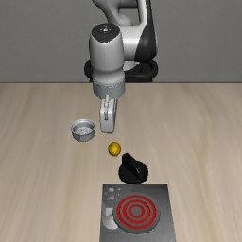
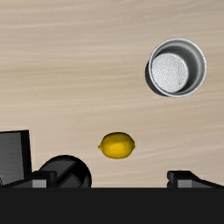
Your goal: Pick up the lemon and place it on the ramekin with the stove turned on
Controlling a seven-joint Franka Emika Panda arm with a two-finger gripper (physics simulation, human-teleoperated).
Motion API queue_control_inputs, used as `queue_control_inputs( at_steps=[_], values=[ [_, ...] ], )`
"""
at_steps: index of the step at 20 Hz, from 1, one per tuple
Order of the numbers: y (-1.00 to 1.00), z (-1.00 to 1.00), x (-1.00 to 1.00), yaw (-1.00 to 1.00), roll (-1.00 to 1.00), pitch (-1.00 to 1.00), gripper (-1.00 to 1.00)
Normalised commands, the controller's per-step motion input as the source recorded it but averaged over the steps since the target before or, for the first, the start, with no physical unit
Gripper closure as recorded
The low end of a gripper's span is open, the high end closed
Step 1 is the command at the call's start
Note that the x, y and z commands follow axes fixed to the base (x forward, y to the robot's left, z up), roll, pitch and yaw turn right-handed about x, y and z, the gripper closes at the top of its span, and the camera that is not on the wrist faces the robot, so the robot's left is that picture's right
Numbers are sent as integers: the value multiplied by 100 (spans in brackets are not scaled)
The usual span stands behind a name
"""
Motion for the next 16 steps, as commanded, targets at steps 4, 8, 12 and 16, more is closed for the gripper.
queue_control_inputs(
  at_steps=[4,8,12,16],
  values=[
    [0,-100,0,0,0,0,-100],
    [0,-100,0,0,0,0,-100],
    [0,-100,0,0,0,0,-100],
    [25,-25,0,0,0,0,100]
  ],
)
